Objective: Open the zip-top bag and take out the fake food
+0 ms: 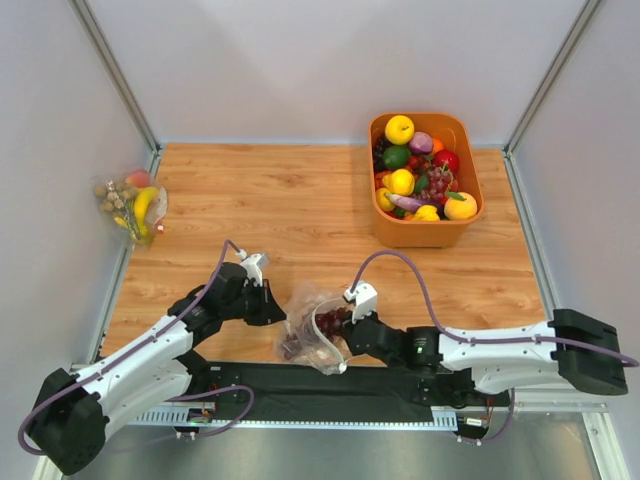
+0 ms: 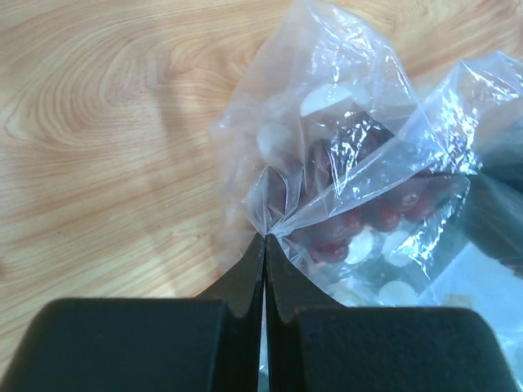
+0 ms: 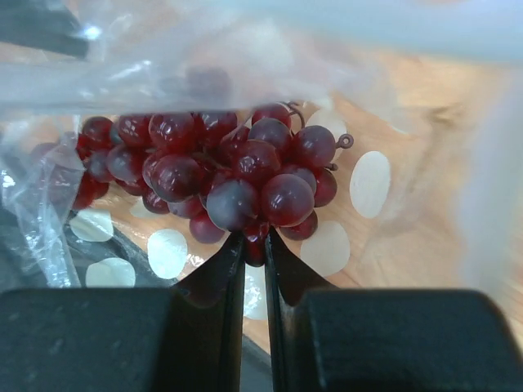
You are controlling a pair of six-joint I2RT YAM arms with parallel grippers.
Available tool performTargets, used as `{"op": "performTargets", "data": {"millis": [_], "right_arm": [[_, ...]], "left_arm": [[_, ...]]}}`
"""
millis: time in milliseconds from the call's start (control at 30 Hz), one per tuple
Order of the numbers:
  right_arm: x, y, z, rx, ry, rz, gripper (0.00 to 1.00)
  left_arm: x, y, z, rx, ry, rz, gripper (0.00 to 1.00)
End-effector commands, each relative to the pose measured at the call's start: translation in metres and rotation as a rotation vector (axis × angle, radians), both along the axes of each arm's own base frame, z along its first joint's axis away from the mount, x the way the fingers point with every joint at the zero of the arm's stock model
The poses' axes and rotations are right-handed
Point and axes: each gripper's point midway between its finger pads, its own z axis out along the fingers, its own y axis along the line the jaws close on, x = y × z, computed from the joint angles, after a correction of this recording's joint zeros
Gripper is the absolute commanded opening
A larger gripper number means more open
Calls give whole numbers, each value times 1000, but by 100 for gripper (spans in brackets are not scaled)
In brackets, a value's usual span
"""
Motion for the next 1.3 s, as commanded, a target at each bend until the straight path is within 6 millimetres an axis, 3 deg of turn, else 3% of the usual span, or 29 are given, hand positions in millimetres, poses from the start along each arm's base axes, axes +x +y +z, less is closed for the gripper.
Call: {"op": "performTargets", "data": {"millis": [0, 433, 767, 1067, 1267], "right_arm": [[6, -19, 9, 23, -29, -70, 0], [9, -48, 87, 298, -100, -116, 0], [12, -36, 109, 312, -129, -100, 0], [17, -43, 156, 313, -200, -89, 0], [16, -53, 186, 284, -219, -68, 0]], "left_arm": [[6, 6, 0, 32, -21, 14, 0], [1, 4, -8, 28, 3, -21, 0], [0, 4, -7, 38, 3, -38, 0], [-1, 4, -19, 58, 29, -42, 0], [3, 0, -16, 41, 28, -41, 0]]}}
